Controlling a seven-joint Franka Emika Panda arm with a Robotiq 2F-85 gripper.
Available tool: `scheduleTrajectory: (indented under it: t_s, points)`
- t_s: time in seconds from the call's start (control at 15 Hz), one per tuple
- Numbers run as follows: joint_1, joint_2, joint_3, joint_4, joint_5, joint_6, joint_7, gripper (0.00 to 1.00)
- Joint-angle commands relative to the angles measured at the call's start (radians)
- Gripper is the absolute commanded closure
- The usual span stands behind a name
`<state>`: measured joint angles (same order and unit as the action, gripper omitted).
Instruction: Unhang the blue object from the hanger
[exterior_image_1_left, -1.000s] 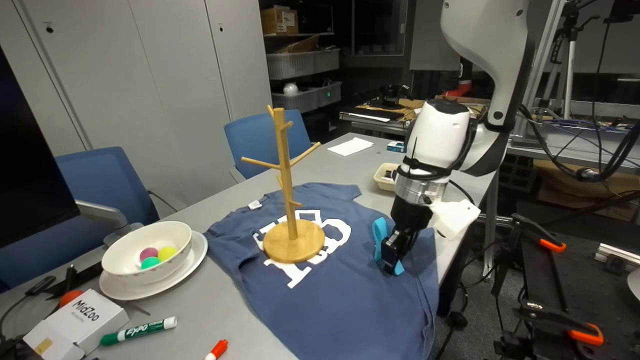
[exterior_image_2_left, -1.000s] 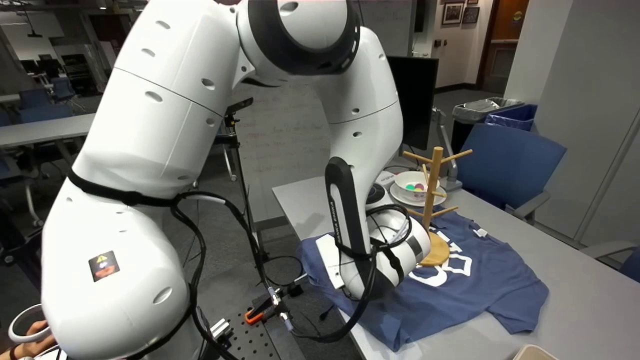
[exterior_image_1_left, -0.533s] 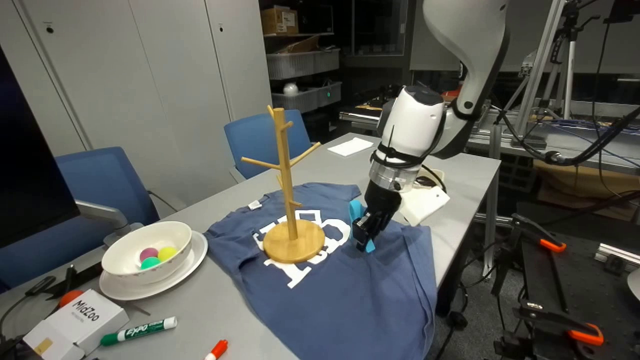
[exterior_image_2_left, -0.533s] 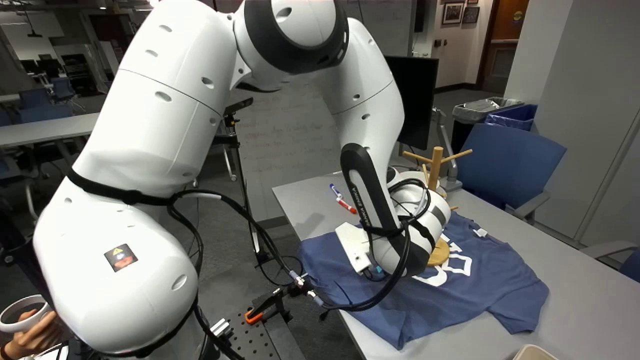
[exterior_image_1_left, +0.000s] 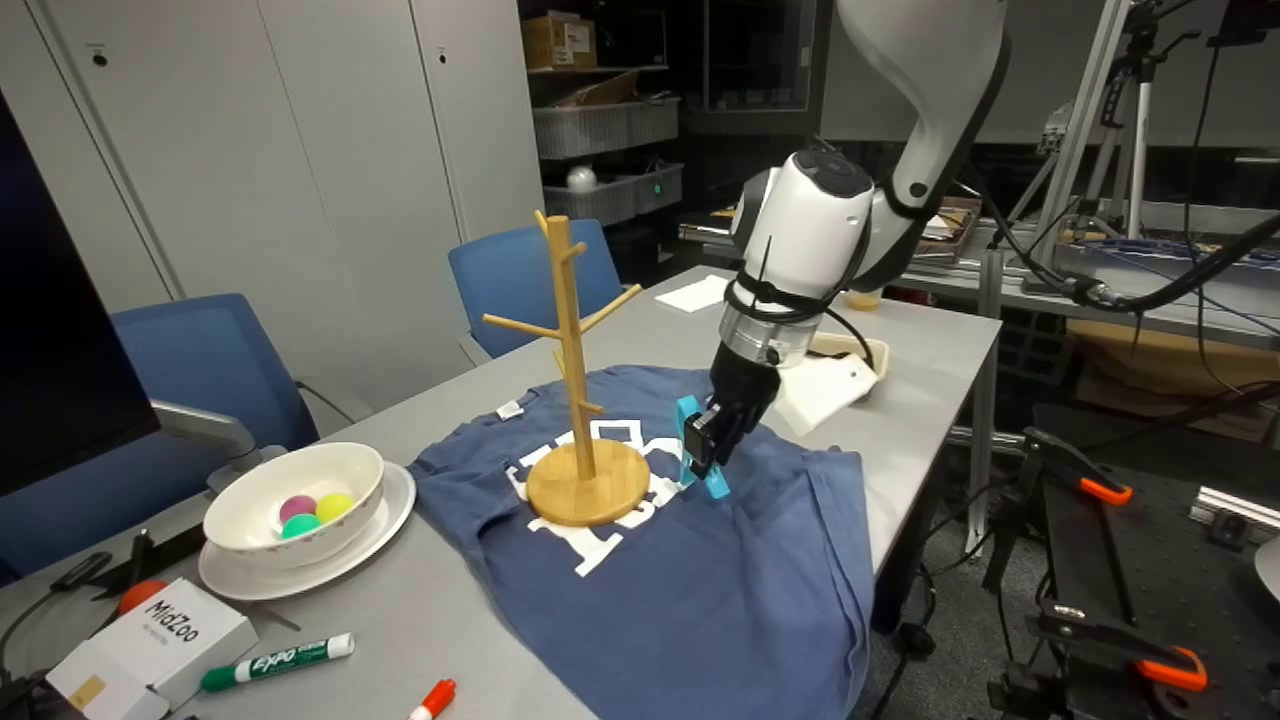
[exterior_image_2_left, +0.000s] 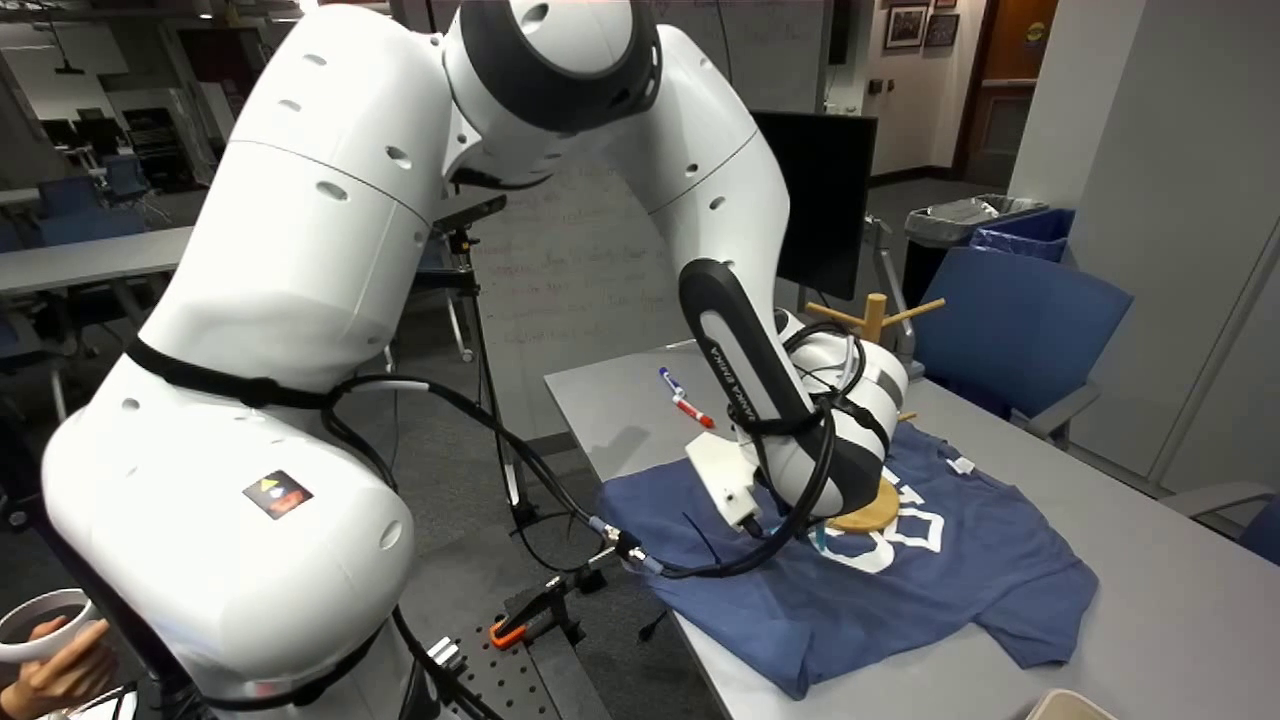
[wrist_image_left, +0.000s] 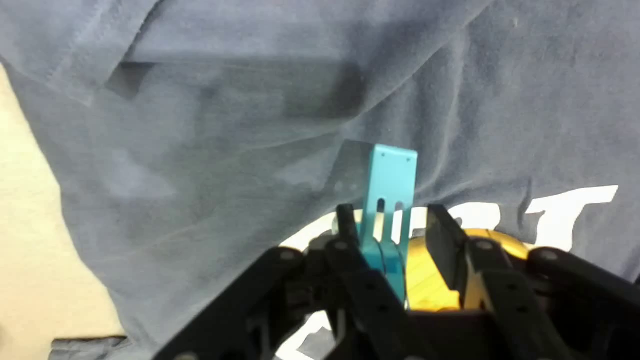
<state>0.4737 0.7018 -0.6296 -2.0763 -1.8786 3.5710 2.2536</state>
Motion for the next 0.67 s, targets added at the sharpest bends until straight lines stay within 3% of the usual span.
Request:
scheduleTrajectory:
  t_s: [0.0, 0.27, 0.6]
  points:
    - [0.082, 0.039, -0.078, 0.041, -0.051, 0.023, 0.094, 0.26]
    - [0.134, 0.051, -0.132, 0.041, -0.047, 0.032, 0.103, 0.01]
    - [0.22, 0.048, -0.226, 0.018, -0.095, 0.091, 0.15, 0.0]
